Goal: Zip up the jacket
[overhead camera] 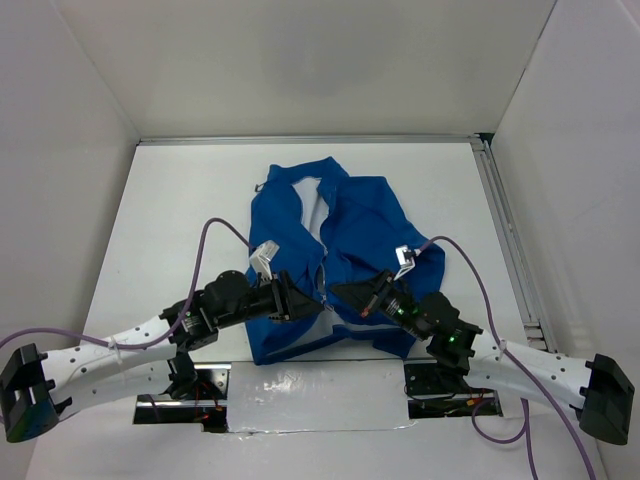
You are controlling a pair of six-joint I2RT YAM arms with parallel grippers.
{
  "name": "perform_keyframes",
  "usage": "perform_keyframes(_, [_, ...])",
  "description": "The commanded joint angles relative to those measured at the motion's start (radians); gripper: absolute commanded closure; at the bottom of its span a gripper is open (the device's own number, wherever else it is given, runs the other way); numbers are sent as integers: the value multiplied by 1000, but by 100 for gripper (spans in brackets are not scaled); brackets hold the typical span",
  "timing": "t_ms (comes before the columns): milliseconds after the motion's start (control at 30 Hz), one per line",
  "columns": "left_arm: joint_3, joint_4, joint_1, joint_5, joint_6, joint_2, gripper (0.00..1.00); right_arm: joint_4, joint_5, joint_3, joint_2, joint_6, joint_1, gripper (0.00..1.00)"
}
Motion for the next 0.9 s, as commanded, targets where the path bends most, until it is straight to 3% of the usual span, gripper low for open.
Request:
perform_keyframes(0, [22,89,11,33,38,-8,46,99,5,8,7,10,0,100])
perform_keyframes(367, [43,140,16,88,58,39,65,145,-1,8,36,16,1,100])
perform_keyframes(567, [22,173,16,84,30,30,100,119,4,-6,13,21,1,100])
perform_keyframes(767, [8,187,16,97,72,-11,100,-60,23,34,24,-85,1,100])
perform_keyframes(867, [18,134,16,113,95,-33,100,-67,88,31,39,-114,1,100])
